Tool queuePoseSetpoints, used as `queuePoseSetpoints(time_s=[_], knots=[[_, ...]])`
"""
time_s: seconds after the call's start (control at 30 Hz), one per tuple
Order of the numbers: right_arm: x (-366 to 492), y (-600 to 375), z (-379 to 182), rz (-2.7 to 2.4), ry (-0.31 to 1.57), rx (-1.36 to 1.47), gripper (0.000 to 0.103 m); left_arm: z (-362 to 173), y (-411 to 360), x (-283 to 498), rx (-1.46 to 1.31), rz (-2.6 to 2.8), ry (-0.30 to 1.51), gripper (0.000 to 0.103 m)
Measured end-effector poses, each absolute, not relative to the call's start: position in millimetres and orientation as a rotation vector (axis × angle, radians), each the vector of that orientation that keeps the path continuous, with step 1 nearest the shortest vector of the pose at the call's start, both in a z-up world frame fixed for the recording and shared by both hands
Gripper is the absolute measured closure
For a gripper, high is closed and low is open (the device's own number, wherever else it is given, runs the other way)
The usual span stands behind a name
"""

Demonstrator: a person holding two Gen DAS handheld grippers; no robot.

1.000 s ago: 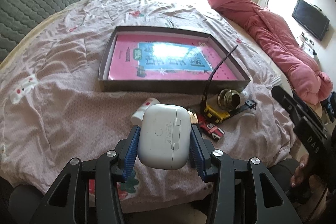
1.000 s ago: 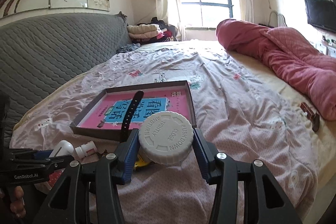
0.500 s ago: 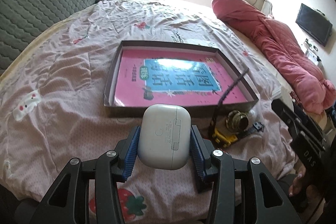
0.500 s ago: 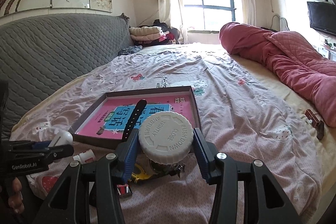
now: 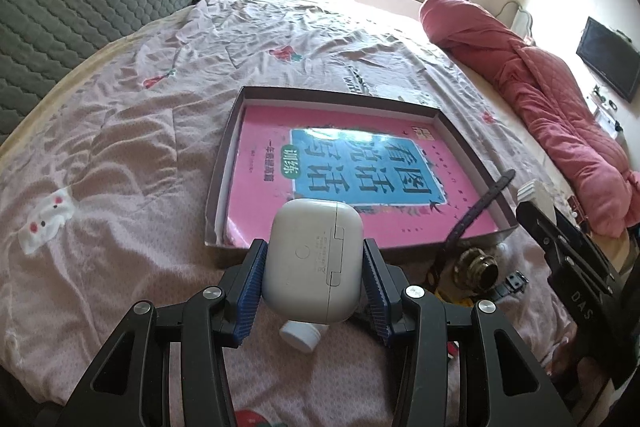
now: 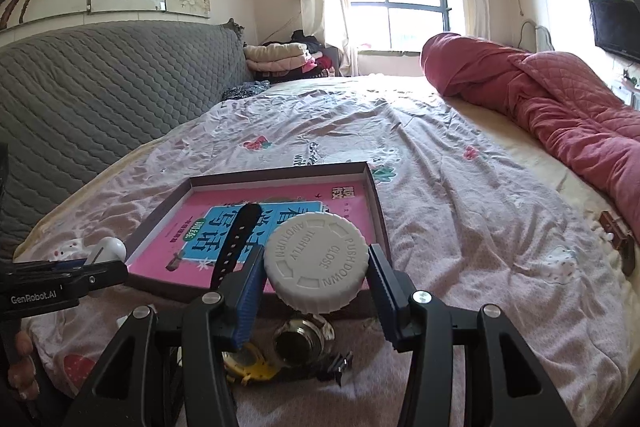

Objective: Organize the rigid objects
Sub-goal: 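Lift and carry the AirPods case and white lid over the grey tray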

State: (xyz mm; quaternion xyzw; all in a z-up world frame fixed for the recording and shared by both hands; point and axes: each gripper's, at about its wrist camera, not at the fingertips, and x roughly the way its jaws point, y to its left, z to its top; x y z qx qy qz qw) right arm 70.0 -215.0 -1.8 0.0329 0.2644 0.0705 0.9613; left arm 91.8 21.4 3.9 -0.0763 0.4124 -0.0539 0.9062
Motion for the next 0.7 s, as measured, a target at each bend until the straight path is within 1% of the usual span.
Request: queuePoseSetpoints(time_s=[0.33, 0.7], knots=[[109, -218, -12, 0.153, 0.585, 0.084, 0.053, 2, 29, 122, -0.160, -0.083, 0.851, 0.055], [132, -215, -23, 0.159, 0.636, 0.062, 0.053, -2, 31, 151, -0.159, -0.079, 0.876, 0.055]])
